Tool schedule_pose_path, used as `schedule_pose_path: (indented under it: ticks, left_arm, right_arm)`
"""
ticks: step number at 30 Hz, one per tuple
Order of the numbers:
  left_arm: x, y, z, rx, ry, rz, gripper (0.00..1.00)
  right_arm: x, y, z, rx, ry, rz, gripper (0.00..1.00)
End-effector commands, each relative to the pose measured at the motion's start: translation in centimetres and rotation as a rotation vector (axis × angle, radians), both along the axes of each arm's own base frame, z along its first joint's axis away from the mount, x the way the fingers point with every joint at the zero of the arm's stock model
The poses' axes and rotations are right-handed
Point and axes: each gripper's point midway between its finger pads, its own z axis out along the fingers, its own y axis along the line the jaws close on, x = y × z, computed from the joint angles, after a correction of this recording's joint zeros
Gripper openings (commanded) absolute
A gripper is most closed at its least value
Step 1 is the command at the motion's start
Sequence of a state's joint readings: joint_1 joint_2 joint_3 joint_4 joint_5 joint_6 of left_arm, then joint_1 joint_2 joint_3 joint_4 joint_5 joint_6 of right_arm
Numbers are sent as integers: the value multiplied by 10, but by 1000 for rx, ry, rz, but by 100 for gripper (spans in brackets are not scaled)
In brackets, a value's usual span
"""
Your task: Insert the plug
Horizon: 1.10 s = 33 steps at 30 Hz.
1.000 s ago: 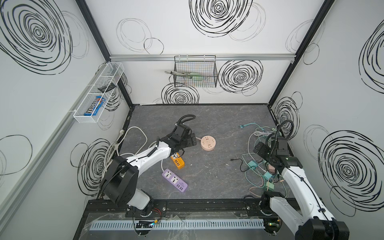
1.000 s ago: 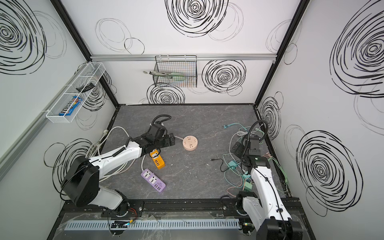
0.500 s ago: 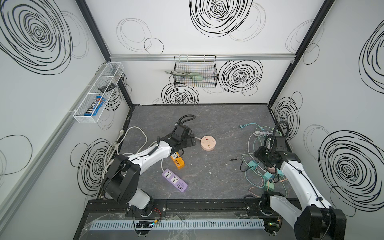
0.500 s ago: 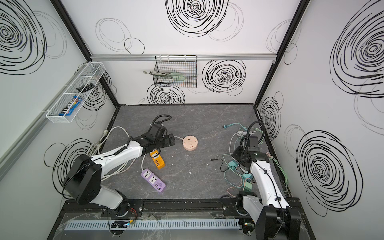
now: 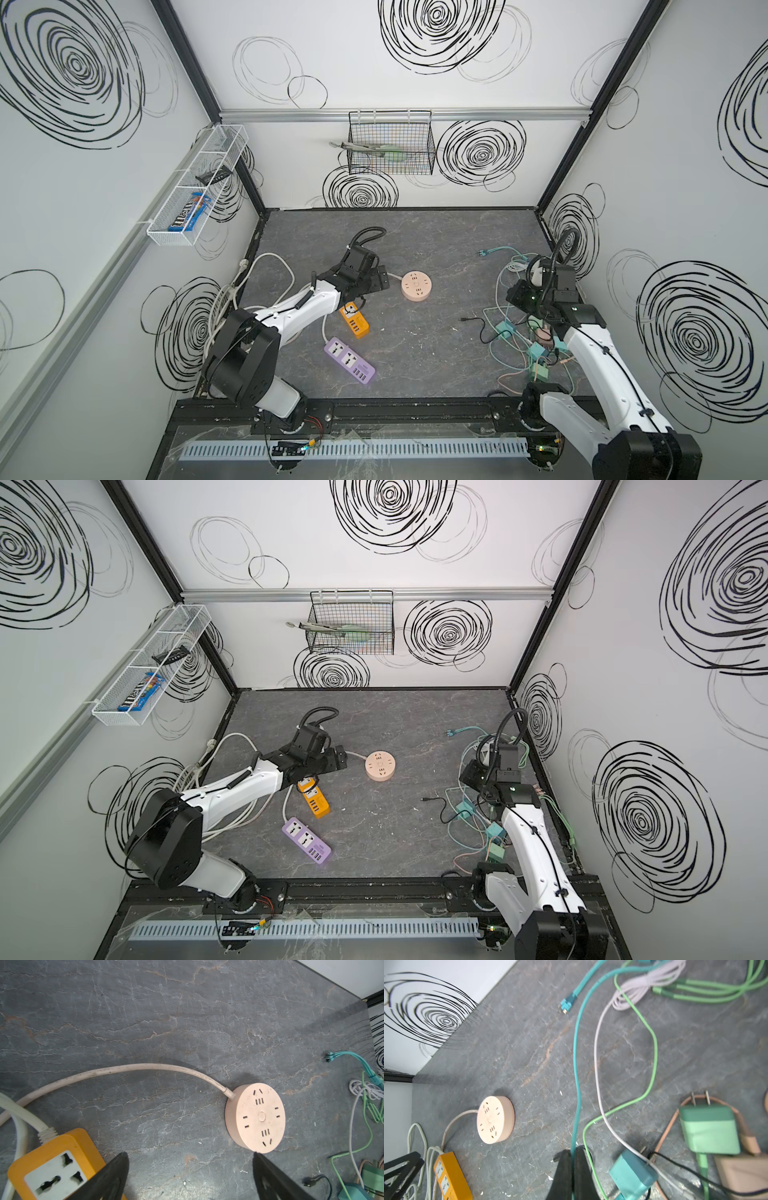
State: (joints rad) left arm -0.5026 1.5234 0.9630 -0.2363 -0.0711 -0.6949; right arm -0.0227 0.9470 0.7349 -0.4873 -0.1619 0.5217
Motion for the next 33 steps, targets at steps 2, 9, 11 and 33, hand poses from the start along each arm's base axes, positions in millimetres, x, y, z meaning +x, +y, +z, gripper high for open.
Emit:
schedule_pose_path:
  ticks: [2, 9, 11, 33]
  left_arm:
    - [4, 0, 1, -4, -19, -6, 96]
    - [8, -1, 7, -3, -31, -12, 96]
    - [8, -3, 8, -7, -34, -22, 96]
    - [-4, -33, 37, -100, -161, -172, 96]
  right_arm:
    - [28, -18, 62, -130, -198, -41, 0]
    - [44, -6, 129, -157, -379, 35, 0]
    - [47, 9, 155, -137, -459, 112, 0]
    - [98, 122, 75, -16, -355, 337, 0]
